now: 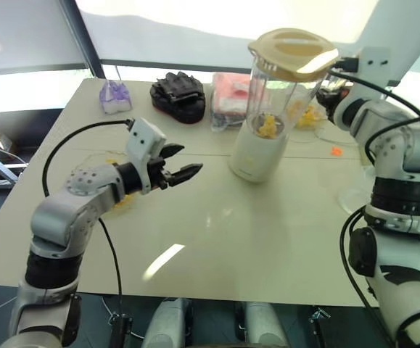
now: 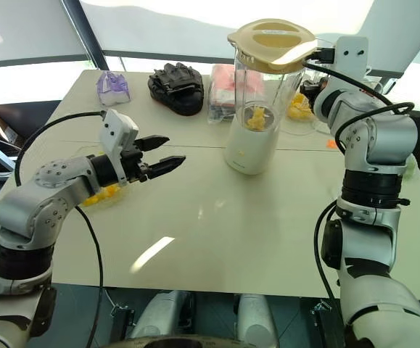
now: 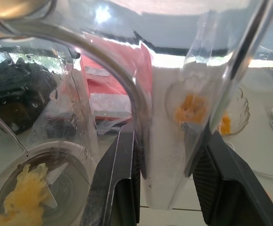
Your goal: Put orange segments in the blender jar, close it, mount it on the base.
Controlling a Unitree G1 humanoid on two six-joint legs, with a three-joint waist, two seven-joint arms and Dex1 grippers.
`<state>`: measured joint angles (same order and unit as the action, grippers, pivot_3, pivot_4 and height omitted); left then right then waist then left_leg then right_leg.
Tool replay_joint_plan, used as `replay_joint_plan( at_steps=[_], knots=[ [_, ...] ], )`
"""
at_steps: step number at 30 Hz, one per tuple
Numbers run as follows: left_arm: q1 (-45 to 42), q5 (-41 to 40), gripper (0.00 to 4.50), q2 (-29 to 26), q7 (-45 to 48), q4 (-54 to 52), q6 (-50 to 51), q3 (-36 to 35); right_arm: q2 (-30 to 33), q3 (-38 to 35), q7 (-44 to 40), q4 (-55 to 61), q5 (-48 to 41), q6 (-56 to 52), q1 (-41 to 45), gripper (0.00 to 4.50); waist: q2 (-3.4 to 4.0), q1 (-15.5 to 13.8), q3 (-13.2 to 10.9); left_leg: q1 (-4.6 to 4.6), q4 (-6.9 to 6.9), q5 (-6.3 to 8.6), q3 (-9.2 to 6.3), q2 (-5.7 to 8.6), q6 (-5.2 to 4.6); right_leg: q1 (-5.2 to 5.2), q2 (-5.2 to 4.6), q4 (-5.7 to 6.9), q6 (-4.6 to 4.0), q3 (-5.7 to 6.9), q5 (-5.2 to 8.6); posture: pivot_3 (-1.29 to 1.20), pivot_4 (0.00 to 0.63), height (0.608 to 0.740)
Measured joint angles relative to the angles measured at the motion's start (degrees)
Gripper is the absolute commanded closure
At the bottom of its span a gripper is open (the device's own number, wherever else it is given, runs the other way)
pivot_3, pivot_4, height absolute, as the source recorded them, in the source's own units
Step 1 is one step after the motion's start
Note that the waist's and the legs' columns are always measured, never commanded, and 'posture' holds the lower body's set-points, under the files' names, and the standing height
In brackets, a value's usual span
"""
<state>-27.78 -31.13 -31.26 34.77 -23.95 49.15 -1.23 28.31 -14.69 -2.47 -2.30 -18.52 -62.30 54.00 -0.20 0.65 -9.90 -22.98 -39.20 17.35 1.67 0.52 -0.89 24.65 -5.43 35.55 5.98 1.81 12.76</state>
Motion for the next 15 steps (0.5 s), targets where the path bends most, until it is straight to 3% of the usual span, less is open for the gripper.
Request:
replay_joint_plan(
  at_steps=[15],
  knots=[
    [0.0,0.7,0.95,0.0,0.0,1.5,-1.7,0.4,-0.2,-1.5,-2.8,0.3,0.2,1.3,-1.7,3.25,0.00,0.1,0.0,0.06,0.00,0.00,0.00,0.00,0.00,-0.03,0.02,0.03,0.00,0.00,0.00,0.00,0.150,0.740]
  ],
)
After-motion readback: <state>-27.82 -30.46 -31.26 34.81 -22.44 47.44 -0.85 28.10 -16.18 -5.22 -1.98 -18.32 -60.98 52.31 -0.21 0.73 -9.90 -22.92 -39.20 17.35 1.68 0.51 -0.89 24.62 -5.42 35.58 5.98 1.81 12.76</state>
